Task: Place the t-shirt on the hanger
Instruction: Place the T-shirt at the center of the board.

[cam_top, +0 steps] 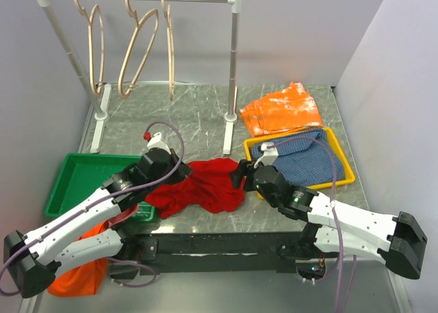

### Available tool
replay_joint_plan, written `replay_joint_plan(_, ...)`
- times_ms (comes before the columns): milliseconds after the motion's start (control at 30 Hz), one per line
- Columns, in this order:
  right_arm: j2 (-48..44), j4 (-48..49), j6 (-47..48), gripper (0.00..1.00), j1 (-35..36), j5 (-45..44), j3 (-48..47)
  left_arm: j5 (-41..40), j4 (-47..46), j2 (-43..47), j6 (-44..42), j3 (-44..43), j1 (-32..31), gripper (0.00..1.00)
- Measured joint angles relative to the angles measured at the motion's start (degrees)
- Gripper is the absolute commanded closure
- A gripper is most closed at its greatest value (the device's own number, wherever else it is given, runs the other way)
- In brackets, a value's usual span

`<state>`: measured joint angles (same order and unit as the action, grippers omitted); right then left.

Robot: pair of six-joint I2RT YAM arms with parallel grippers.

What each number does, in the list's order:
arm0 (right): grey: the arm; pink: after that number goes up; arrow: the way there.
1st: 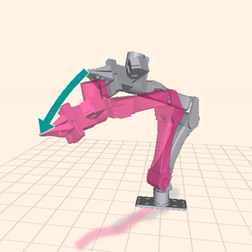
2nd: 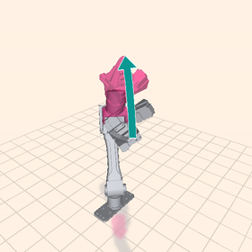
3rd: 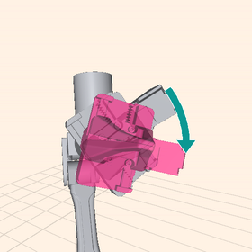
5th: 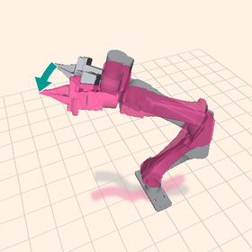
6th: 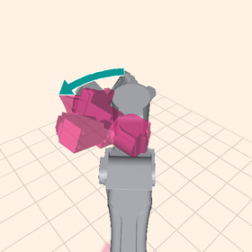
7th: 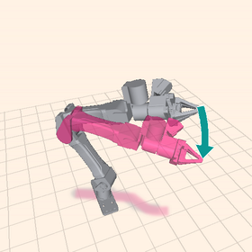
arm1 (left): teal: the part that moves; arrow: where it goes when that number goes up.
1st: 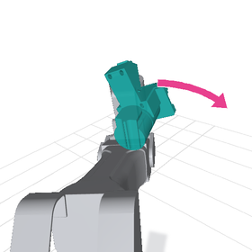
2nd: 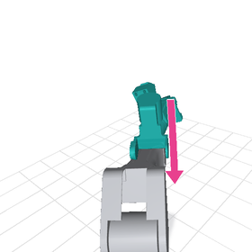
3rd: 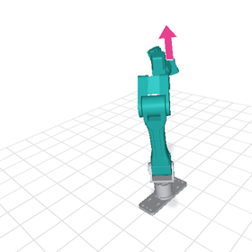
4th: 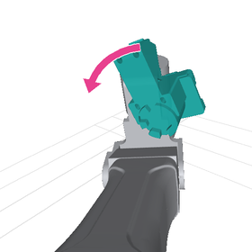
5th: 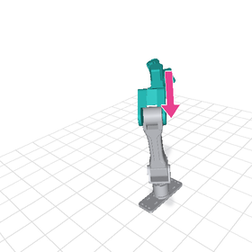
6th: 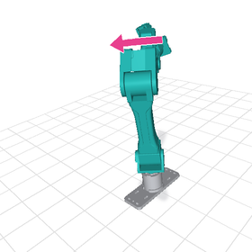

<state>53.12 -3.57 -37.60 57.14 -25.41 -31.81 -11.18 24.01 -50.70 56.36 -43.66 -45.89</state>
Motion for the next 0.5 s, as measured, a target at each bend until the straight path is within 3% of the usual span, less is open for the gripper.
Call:
replay_joint_plan(300,-0.15,-2.51,-6.27,0.30,3.69,4.11,6.56,-7.89,7.58,-3.34,0.96,-1.33,0.00,0.99)
replay_joint_plan(500,6.51,-4.96,-8.46,0.30,5.51,3.06,4.59,-9.42,8.41,-1.68,0.76,-3.65,0.00,0.99)
